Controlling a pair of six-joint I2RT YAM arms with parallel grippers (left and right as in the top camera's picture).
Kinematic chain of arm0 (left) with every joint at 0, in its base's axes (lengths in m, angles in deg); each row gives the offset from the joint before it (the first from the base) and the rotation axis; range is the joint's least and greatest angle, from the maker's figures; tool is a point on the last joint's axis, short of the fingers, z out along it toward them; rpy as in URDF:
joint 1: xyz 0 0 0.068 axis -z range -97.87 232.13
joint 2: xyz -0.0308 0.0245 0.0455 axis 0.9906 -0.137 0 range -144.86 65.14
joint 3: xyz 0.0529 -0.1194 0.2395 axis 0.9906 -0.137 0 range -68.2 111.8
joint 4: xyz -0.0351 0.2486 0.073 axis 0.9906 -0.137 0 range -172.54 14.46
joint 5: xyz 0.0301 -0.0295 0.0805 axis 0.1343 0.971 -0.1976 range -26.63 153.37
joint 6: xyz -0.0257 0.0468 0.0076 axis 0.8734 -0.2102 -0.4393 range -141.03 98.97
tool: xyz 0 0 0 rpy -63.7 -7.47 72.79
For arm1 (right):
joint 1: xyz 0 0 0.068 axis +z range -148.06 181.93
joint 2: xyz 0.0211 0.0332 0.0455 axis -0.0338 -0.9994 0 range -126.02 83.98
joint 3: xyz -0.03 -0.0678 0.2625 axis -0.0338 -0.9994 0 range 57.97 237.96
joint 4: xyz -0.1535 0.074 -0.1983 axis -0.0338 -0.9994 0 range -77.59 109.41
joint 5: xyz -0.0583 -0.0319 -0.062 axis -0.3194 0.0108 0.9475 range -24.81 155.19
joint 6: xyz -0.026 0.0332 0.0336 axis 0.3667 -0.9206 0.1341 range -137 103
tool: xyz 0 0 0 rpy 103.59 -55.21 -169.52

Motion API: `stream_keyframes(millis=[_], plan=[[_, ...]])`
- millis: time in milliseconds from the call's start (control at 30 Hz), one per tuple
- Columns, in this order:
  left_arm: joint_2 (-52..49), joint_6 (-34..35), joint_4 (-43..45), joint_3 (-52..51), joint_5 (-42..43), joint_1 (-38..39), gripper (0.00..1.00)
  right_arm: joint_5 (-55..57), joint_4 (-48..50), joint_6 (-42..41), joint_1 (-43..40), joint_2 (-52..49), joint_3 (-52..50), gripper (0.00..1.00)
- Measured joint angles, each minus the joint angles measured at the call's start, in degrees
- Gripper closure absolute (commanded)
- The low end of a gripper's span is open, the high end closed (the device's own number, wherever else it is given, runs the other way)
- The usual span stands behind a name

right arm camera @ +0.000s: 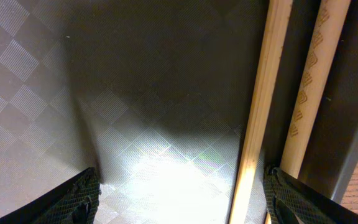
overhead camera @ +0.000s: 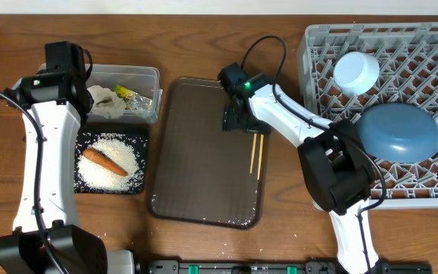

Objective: Sort waste into correct bins and load items into the dishwasher rack
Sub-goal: 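Carry the chopstick right and drop it into the dish rack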

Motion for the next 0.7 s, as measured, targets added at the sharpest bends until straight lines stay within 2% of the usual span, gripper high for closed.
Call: stream_keyframes(millis=[133, 200, 433, 467, 700], plan=[[0.00, 0.00, 0.02, 0.00, 0.02, 0.00, 0.02, 0.13, 0.04, 0.04, 0.04, -0.02, 0.00, 0.39], [0.00, 0.00, 0.00, 0.00, 0.00, 0.00, 0.02, 0.17, 0.09, -0.17, 0.11, -0.04, 0.00, 0.55], [0.00, 0.00, 0.00, 0.00, 0.02, 0.00, 0.02, 0.94, 1.05, -0.39, 2.60, -0.74, 0.59, 0.96], [0.00, 0.00, 0.00, 0.00, 0.02, 0.00, 0.02, 1.05, 1.27, -0.70, 3.21, -0.90, 0.83, 0.99], [0.00, 0.00, 0.00, 0.00, 0.02, 0.00, 0.02, 1.40, 1.27, -0.87, 6.01, -1.31, 1.62, 0.99]])
